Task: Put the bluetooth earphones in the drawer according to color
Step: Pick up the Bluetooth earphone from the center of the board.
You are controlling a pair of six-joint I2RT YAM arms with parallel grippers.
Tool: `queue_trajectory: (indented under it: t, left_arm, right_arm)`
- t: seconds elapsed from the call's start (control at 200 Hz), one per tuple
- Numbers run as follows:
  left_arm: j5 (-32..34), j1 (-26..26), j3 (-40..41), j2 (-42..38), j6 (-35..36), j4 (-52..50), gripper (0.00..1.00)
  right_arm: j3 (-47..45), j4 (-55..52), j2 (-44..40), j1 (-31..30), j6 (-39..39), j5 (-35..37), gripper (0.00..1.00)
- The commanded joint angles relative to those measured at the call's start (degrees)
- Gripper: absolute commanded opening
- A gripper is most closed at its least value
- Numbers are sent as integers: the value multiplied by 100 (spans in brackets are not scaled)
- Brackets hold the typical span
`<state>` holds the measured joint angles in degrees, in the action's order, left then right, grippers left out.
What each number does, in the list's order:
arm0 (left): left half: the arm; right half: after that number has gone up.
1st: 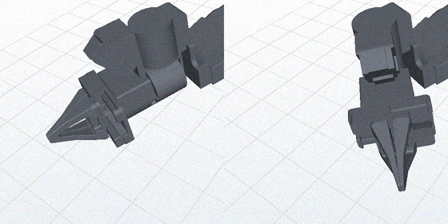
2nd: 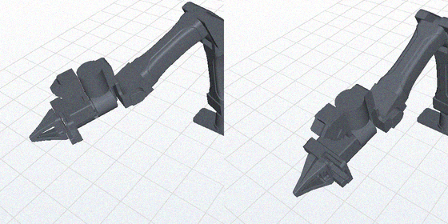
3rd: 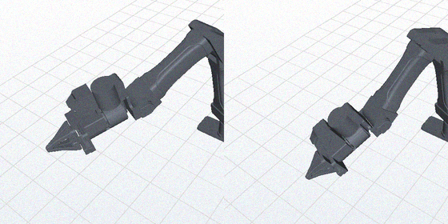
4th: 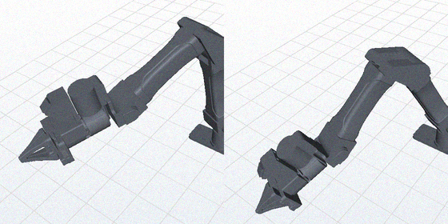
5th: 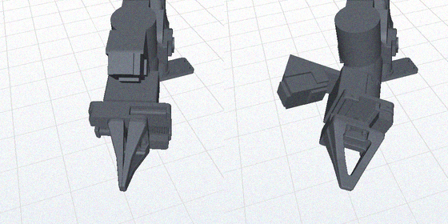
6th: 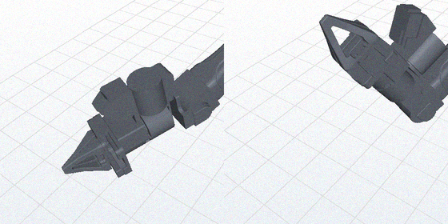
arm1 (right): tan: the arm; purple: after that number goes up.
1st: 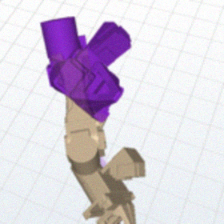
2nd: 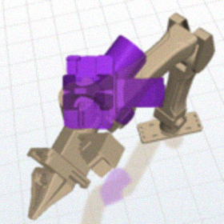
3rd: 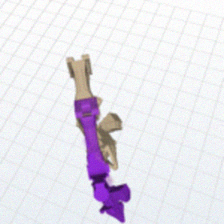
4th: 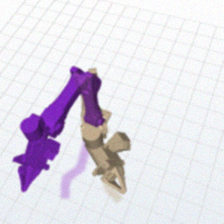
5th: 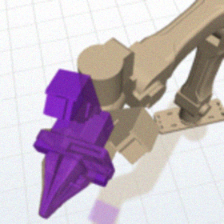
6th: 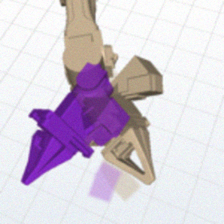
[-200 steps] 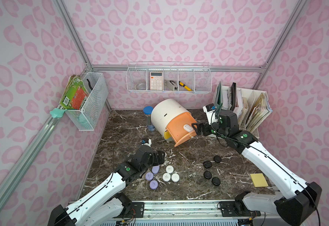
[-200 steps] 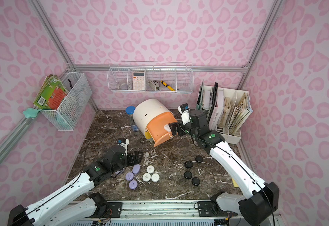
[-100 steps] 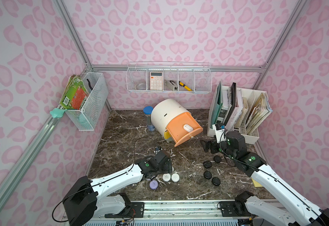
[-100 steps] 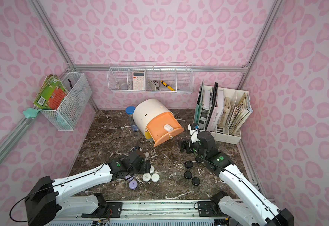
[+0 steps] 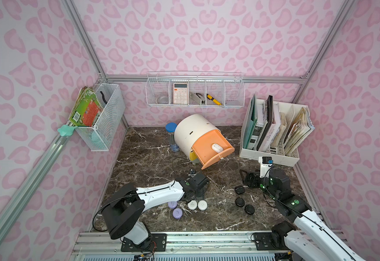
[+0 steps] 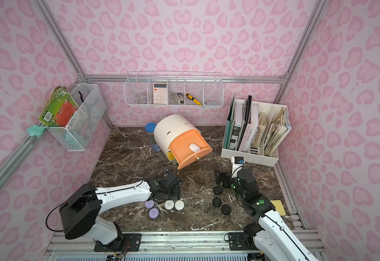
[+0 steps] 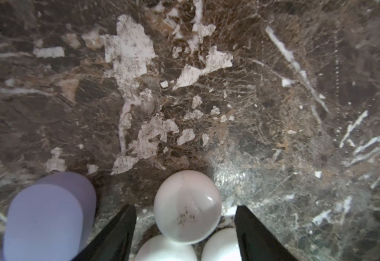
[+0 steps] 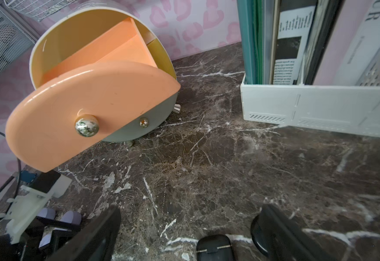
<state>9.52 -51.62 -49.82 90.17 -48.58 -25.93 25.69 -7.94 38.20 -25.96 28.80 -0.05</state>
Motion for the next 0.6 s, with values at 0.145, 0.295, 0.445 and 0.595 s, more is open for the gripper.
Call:
queue_trajectory:
  t: [0.145,0.295,0.445,0.595]
  left_arm:
    - [206,-92,-141,538,-187,-390,62]
    - [270,-112,-261,816,-181,-378,53]
    - [335,-112,-249,863,-169,-406,42]
    - [524,-112,-296,656,-144,-634,40]
  right_arm:
    - [-293,309,-337,23,292,-18,98]
    - [-303,346,-265,31,294,-161,98]
    - [-284,307,-262,26,283,-227,98]
    - [-325,301,-286,28,318,-322,98]
